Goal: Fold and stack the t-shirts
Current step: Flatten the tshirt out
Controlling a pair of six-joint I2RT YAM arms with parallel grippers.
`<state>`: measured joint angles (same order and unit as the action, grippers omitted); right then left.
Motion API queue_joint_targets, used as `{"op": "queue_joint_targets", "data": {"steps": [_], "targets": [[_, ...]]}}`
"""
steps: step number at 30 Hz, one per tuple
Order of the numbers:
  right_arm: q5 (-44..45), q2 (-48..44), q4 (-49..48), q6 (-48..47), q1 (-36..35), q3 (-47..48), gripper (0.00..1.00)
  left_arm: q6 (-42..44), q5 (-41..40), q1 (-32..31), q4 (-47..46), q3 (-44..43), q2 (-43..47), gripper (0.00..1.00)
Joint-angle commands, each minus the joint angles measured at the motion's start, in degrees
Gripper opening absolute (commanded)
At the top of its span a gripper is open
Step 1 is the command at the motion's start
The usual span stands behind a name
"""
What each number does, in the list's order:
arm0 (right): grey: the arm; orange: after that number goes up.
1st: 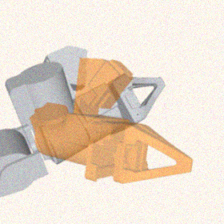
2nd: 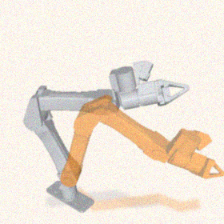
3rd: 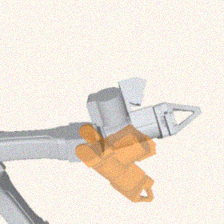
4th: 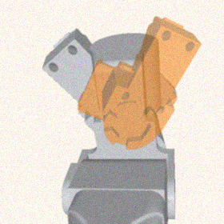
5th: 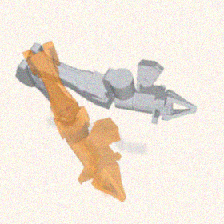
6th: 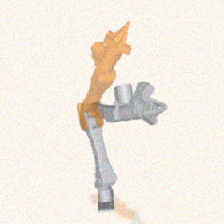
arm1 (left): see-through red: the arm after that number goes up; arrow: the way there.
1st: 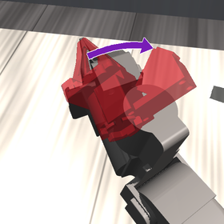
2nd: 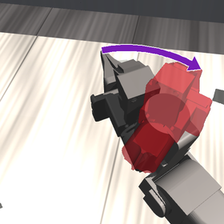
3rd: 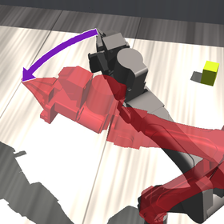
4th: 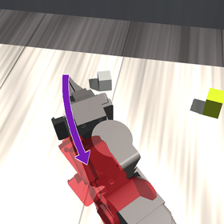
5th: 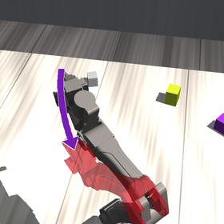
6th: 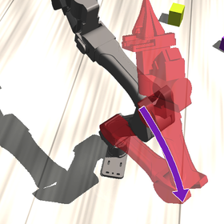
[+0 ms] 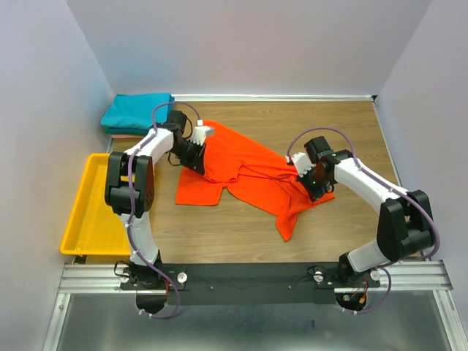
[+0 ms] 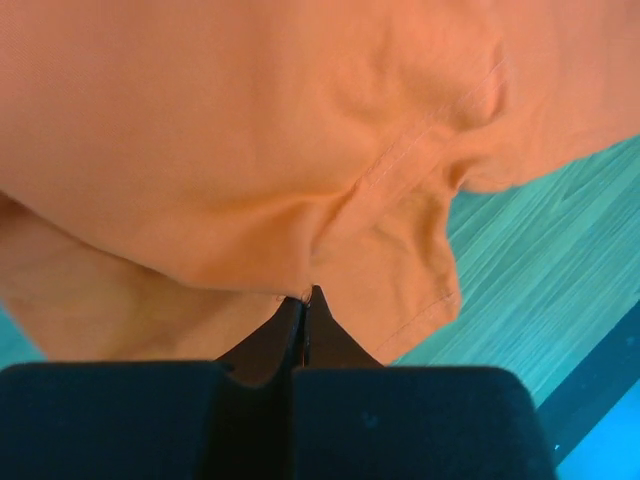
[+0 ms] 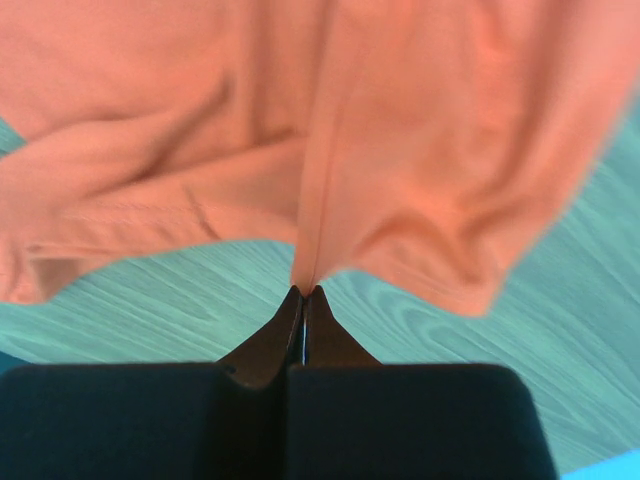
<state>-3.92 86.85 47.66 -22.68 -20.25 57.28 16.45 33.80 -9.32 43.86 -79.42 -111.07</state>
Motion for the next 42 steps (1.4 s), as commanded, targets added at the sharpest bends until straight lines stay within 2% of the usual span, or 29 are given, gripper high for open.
{"op": "queue_joint_targets", "data": {"steps": [1, 7, 14, 17, 23, 31, 35, 39, 42], "targets": [[2.9, -4.5, 0.6, -4.6, 4.1, 2.7, 0.01, 0.7, 4.2, 2.0, 3.2, -10.0, 2.4, 0.0], [3.1, -4.5, 1.1, -8.8, 9.6, 9.7, 0.01, -0.2, 7.5, 4.1, 7.8, -28.1, 1.2, 0.0], [3.3, 1.2, 0.8, -12.3, 17.2, 27.0, 0.0, -3.4, 9.3, 6.2, 4.5, -46.3, -0.6, 0.0], [3.6, 4.3, 0.0, -13.0, 20.0, 36.2, 0.01, -4.6, 9.9, 7.6, 1.2, -51.4, -0.4, 0.0], [6.3, 6.4, -2.3, -14.5, 23.1, 46.7, 0.0, -8.3, 7.2, 10.5, -9.7, -52.3, 4.4, 0.0], [11.1, 6.8, -9.8, -17.0, 23.6, 52.6, 0.01, -9.7, -3.9, 10.4, -17.7, -52.2, 8.9, 0.0], [12.3, 9.1, -12.8, -18.1, 23.8, 57.9, 0.01, -9.6, -9.4, 10.4, -22.5, -52.6, 10.1, 0.0], [12.0, 12.6, -13.3, -18.1, 23.8, 68.3, 0.01, -10.0, -13.5, 10.4, -29.9, -51.5, 13.1, 0.0], [11.9, 12.6, -13.6, -18.7, 23.8, 71.6, 0.01, -9.6, -17.9, 10.5, -33.4, -47.6, 16.7, 0.0]]}}
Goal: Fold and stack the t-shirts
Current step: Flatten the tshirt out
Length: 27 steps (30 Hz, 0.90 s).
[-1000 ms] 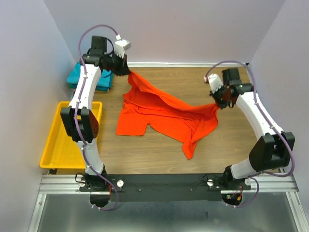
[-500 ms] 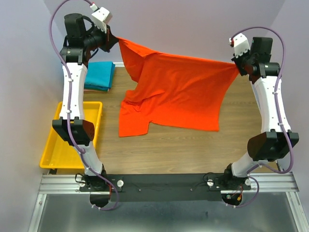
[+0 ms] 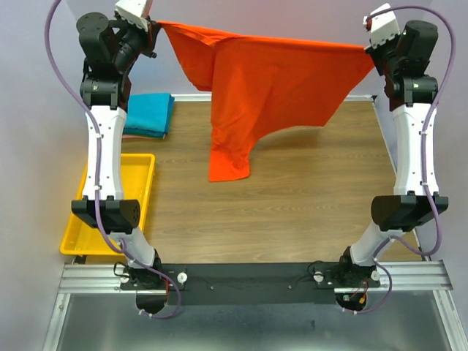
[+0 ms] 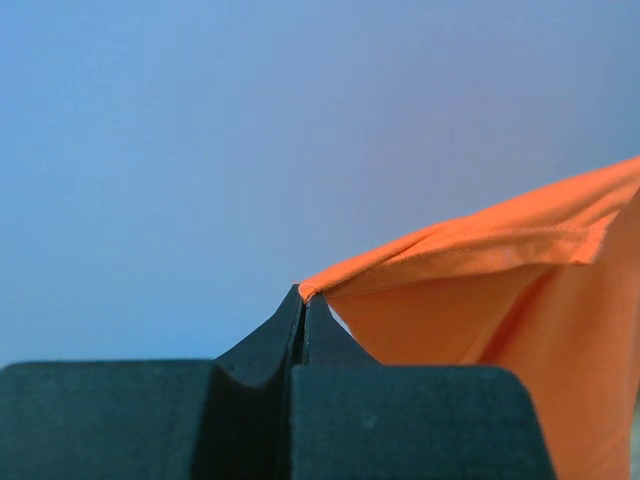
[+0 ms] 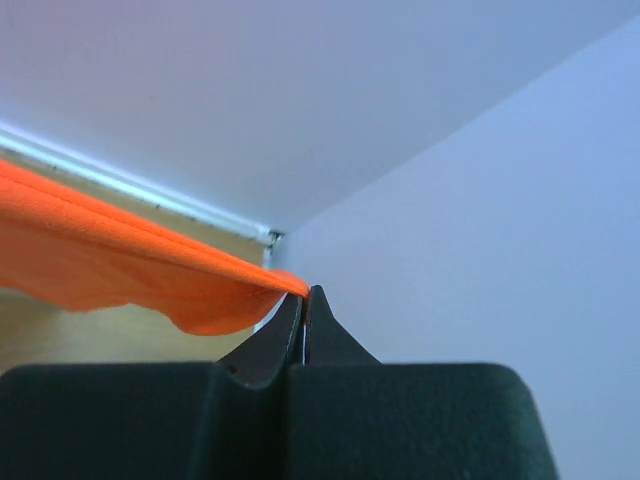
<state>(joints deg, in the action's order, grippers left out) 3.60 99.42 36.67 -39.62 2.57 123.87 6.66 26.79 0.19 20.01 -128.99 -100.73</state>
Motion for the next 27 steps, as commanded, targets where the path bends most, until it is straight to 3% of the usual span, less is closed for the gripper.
{"op": "queue_joint_targets", "data": {"steps": [1, 5, 11, 14, 19, 22, 27], "targets": [[4.2, -1.1, -2.8, -1.8, 0.9, 5.8, 0.01, 0.6, -12.3, 0.9, -12.6, 3.8, 10.1, 0.0], [3.0, -6.4, -4.4, -1.9, 0.9, 3.8, 0.01, 0.6, -19.8, 1.0, -20.4, 18.5, 21.6, 0.0], [1.4, -17.0, -8.4, -3.4, 0.9, -3.5, 0.01, -6.1, -14.6, 1.0, -22.0, 29.1, 36.8, 0.0], [0.2, -22.2, -8.6, -3.9, 0.9, -5.5, 0.01, -9.4, -14.0, 1.0, -20.1, 30.5, 42.1, 0.0], [-1.0, -29.4, -8.8, -5.5, 0.9, -5.8, 0.0, -12.6, -19.6, 1.0, -17.6, 29.9, 48.3, 0.0], [-1.7, -30.9, -8.9, -7.4, 0.9, -6.3, 0.0, -11.8, -22.8, 1.0, -17.0, 28.7, 51.1, 0.0], [-2.8, -30.2, -8.9, -8.7, 0.9, -11.0, 0.0, -9.6, -21.1, 1.0, -12.9, 29.7, 50.6, 0.0]]}}
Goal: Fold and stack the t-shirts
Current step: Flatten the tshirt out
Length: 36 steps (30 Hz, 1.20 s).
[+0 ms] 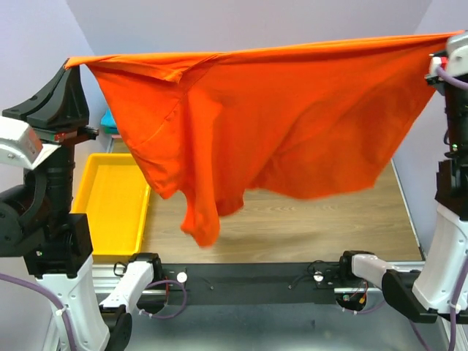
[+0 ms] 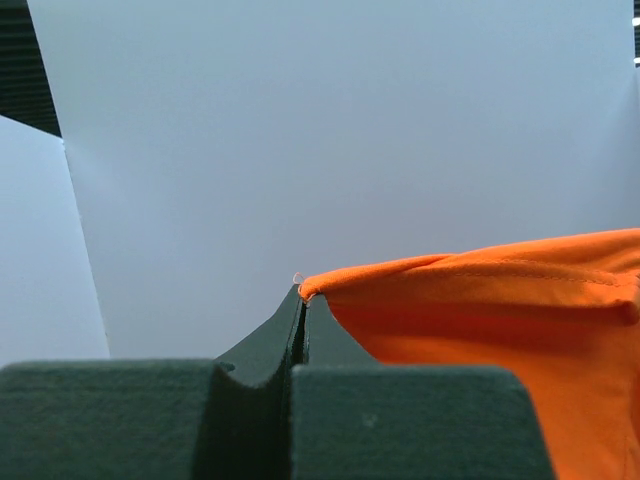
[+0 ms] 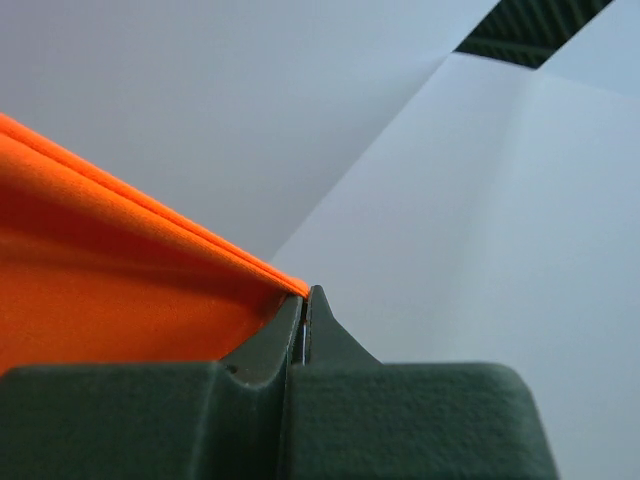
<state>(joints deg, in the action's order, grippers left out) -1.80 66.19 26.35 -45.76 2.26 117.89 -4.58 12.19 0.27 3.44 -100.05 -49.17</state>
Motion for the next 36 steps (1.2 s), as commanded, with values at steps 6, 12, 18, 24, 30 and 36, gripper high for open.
{"op": "queue_joint_targets", "data": {"steps": [6, 12, 18, 24, 30, 36], "targets": [[-4.3, 2.5, 1.6, -1.9, 1.3, -21.6, 0.01, 1.5, 3.1, 0.9, 14.0, 9.4, -3.5, 0.0], [-10.8, 5.0, 1.7, -2.7, 1.2, -34.6, 0.01, -2.4, 7.6, 0.8, 16.2, 22.0, -12.7, 0.0], [-12.9, 16.0, -0.7, -5.2, 1.2, -43.3, 0.01, -7.0, 14.8, -0.1, 12.6, 21.7, -35.3, 0.0], [-9.0, 31.2, -7.3, -5.5, 1.2, -41.7, 0.0, -6.6, 16.5, -2.1, 13.6, 5.0, -61.0, 0.0], [-6.4, 42.8, -9.3, -5.7, 1.2, -33.8, 0.0, -5.7, 16.7, -3.8, 15.5, -13.4, -77.2, 0.0], [-3.9, 50.3, -9.5, -5.3, 1.2, -26.8, 0.01, -3.6, 14.9, -5.4, 14.9, -21.7, -83.5, 0.0]]}}
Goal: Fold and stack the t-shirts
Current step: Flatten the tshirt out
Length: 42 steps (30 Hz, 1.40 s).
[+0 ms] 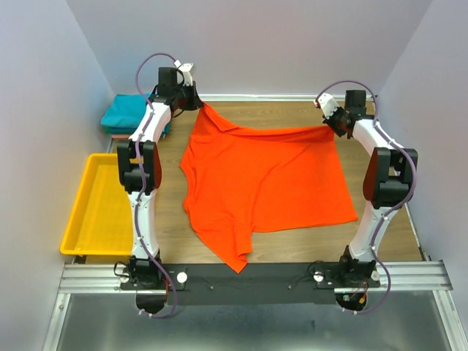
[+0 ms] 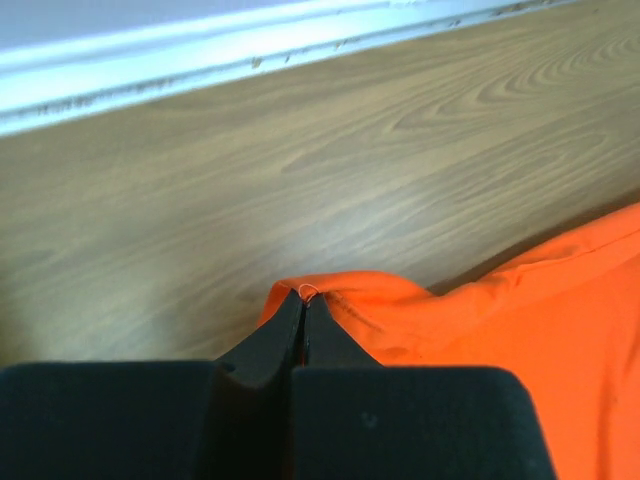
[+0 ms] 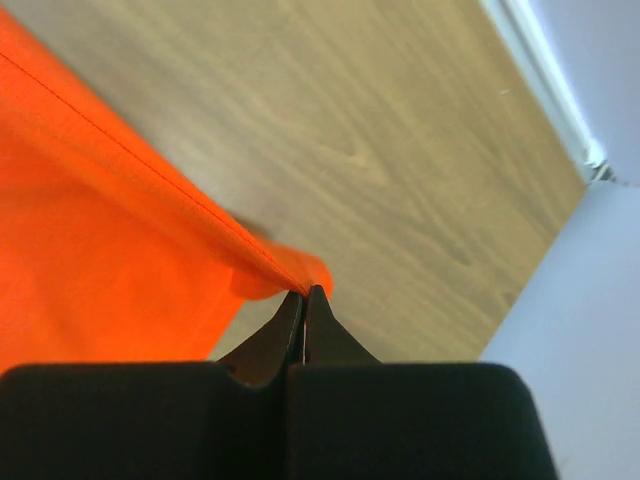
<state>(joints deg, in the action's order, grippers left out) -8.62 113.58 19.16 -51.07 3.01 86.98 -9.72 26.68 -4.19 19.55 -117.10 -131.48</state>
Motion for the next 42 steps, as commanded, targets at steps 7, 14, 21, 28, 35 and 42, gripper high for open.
{"op": "queue_joint_targets", "data": {"steps": [7, 14, 21, 28, 35, 42], "targets": [[5.3, 10.0, -2.2, 3.3, 0.4, 11.6, 0.01, 5.4, -3.2, -0.9, -0.3, -9.1, -5.5, 0.02], [14.2, 11.8, 0.0, 10.2, 0.3, 16.6, 0.66, 11.6, -5.7, -0.2, 4.0, -13.7, -3.2, 0.71], [5.5, -1.1, 21.6, 13.4, 0.3, 9.4, 0.65, 27.5, -0.8, -0.3, 18.2, 4.8, 11.8, 0.63], [-2.1, -6.1, 39.5, 12.8, 0.3, -0.7, 0.32, 28.3, 1.2, -0.3, 21.3, 22.7, 18.6, 0.31], [-0.3, -5.6, 36.3, 12.3, 0.2, -10.9, 0.23, 26.5, -0.3, -0.3, 21.2, 22.5, 11.4, 0.25], [4.8, -2.6, 30.4, 12.9, 0.2, -16.1, 0.22, 24.4, -9.9, 0.1, 21.7, 17.1, 3.8, 0.18]]}}
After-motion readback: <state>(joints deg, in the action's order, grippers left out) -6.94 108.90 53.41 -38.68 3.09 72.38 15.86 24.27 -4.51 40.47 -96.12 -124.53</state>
